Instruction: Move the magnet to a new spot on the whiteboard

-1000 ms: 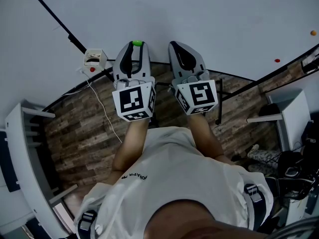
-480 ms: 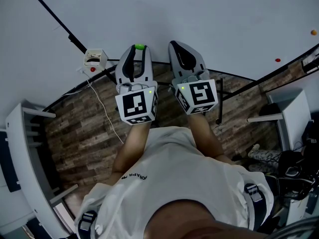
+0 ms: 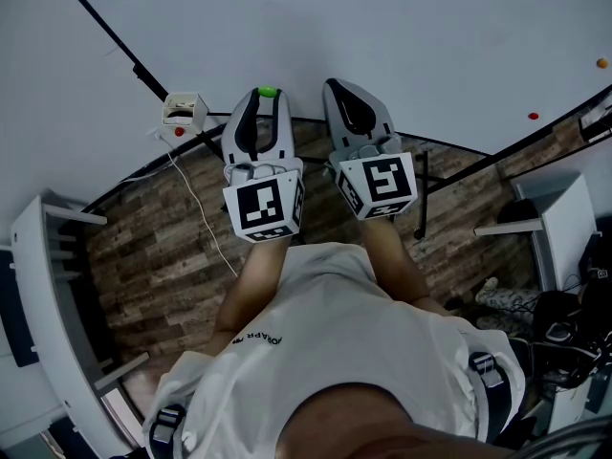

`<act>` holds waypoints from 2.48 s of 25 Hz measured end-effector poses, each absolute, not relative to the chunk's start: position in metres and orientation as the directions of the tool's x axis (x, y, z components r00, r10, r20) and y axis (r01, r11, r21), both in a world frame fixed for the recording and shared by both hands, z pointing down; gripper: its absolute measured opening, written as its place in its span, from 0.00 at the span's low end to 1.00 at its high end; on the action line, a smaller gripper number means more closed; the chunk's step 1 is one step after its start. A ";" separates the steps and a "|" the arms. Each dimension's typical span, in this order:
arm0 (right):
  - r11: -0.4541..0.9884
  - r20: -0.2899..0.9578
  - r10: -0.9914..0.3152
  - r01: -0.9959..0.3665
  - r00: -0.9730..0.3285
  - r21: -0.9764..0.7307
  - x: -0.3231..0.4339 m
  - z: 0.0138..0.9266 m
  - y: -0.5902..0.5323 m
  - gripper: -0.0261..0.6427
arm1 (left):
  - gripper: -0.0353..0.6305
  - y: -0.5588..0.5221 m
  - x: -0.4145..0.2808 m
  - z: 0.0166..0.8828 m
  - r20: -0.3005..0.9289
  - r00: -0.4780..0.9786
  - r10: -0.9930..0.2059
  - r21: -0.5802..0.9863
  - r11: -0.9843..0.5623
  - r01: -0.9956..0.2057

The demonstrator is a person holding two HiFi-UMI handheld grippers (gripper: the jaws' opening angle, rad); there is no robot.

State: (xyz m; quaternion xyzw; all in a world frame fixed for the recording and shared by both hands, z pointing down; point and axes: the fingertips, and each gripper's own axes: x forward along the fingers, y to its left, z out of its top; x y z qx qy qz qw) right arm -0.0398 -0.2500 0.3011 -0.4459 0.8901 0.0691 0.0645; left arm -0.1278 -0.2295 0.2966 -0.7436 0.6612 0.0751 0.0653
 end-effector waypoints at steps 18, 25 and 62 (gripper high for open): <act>0.594 -0.178 -0.783 -0.801 -0.596 0.069 -0.040 0.302 -0.244 0.04 | 0.23 -0.227 -0.130 0.299 -0.197 0.109 -0.974 0.004 -0.112 -0.994; 0.595 -0.177 -0.783 -0.801 -0.596 0.067 -0.040 0.301 -0.245 0.04 | 0.23 -0.231 -0.131 0.300 -0.186 0.107 -0.977 -0.002 -0.109 -0.994; 0.591 -0.175 -0.788 -0.805 -0.591 0.056 -0.038 0.306 -0.258 0.04 | 0.24 -0.274 -0.142 0.278 -0.183 0.111 -0.977 -0.059 -0.102 -0.993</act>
